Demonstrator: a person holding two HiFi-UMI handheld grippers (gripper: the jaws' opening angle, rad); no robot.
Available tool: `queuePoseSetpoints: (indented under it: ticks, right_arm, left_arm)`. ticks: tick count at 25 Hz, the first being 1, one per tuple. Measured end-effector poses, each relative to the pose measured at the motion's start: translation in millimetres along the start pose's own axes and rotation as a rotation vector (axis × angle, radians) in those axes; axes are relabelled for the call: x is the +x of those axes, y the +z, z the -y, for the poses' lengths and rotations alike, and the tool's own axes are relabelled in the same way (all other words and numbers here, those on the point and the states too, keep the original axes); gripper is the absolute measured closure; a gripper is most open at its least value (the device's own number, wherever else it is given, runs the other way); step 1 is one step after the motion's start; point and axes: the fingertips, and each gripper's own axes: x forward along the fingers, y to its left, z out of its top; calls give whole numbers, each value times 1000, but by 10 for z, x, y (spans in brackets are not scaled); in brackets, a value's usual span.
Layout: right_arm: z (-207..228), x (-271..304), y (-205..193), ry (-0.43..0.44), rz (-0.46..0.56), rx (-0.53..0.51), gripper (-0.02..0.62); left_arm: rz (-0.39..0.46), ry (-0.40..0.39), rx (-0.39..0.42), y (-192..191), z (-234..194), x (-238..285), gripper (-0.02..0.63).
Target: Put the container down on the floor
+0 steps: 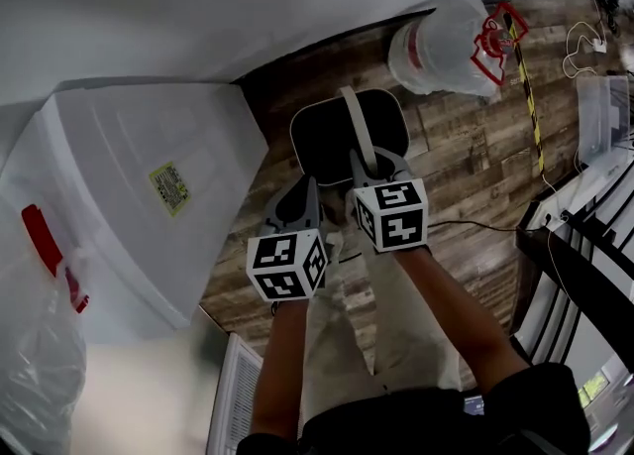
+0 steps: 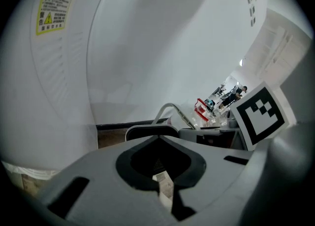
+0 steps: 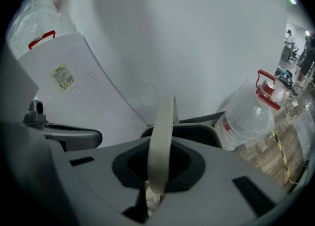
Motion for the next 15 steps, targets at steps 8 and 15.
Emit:
queuePoseSetpoints:
  ticks: [8,15]
  right_arm:
    - [153,132,-208,-18,-47,8,565]
    - [293,259,-286,-33,-68,1,565]
  left_arm:
    - [-1,-20,-30,-18,-16,134,592]
    - [-22,-52,-45,-109,35,250,592]
